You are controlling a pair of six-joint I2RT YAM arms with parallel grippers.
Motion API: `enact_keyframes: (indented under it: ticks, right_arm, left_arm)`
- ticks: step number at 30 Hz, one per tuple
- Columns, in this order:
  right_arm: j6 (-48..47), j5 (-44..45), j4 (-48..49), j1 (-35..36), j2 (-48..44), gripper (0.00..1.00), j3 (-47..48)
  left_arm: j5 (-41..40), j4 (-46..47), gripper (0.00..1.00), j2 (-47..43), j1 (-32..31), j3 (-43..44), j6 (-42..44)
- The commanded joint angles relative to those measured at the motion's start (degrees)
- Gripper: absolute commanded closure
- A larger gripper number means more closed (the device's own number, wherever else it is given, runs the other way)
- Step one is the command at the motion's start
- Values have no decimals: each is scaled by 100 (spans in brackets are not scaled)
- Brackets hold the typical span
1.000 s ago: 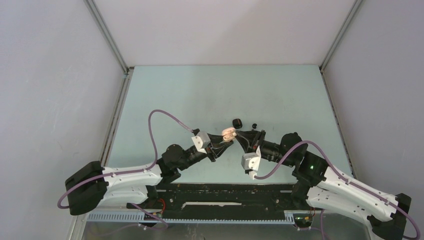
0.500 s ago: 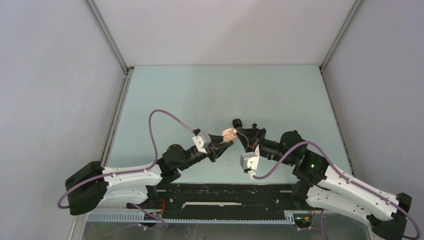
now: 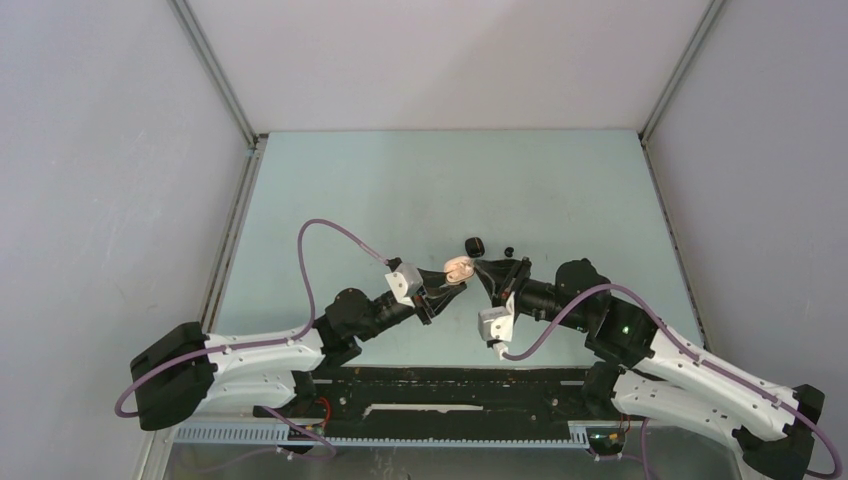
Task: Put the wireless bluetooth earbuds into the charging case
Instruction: Place the earbud in the charging case, then pick up the earbud from the charging case.
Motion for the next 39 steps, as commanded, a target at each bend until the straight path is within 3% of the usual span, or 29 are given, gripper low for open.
enact_keyframes:
  ticks: [1,11,16,19,22,31,39]
  right_arm:
    - [-89,77,27,25,-10,100,244]
    - [333,200,-21,4,67,100,341]
    - [1276,332,-276,-351,180,90,662]
    - [2162,445,-305,-776,335,70,919]
    - [3693,292,-641,-1290,634,55,1463]
    - [7280,-1349,-1612,-2127,1271,52,2147]
    - [8898,-1936,-2103,-2354,2083,48,2354]
  left_arm:
    - [-139,207,100,-43,-23,-8,151]
    - [-145,209,100,42,-23,27,108]
    - [-457,207,100,3,-23,-16,124]
    - [-554,207,100,41,-23,-18,104]
    - [-687,243,100,115,-23,-17,66]
    - [-1000,382,100,267,-23,-40,160]
    - [-1094,436,100,259,-36,-96,173]
